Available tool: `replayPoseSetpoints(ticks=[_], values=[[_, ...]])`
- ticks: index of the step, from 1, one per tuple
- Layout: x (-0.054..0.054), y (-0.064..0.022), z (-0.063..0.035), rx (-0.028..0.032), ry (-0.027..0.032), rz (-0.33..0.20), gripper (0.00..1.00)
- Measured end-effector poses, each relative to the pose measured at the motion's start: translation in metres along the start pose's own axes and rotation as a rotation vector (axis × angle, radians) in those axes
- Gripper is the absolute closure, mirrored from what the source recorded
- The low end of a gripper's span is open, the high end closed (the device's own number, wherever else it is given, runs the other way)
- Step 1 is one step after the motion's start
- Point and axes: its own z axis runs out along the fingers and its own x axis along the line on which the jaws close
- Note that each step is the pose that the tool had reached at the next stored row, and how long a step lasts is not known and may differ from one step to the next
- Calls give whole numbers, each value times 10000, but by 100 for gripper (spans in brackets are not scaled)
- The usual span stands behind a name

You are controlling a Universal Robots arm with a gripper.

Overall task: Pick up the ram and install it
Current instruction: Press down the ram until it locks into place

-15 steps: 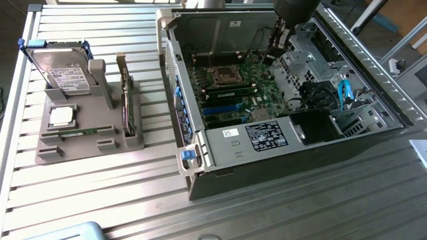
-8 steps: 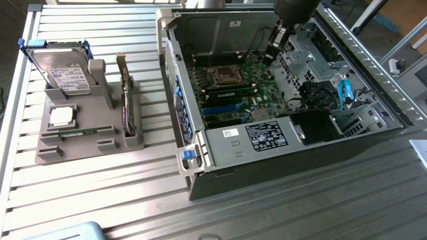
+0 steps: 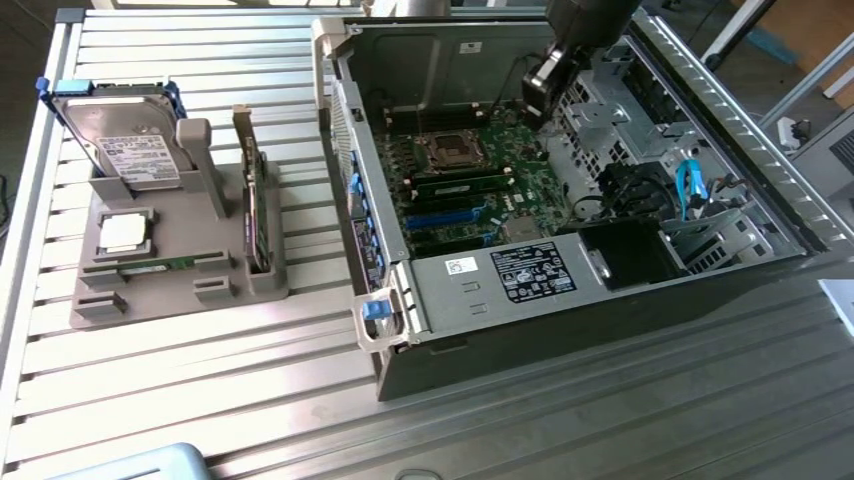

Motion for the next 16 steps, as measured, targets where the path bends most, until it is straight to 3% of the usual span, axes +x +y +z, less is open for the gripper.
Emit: replayPoseSetpoints(ticks=[10, 16], values=[[0, 0, 1, -89, 28, 3246, 89], [0, 0, 2, -131, 41, 4733, 89]])
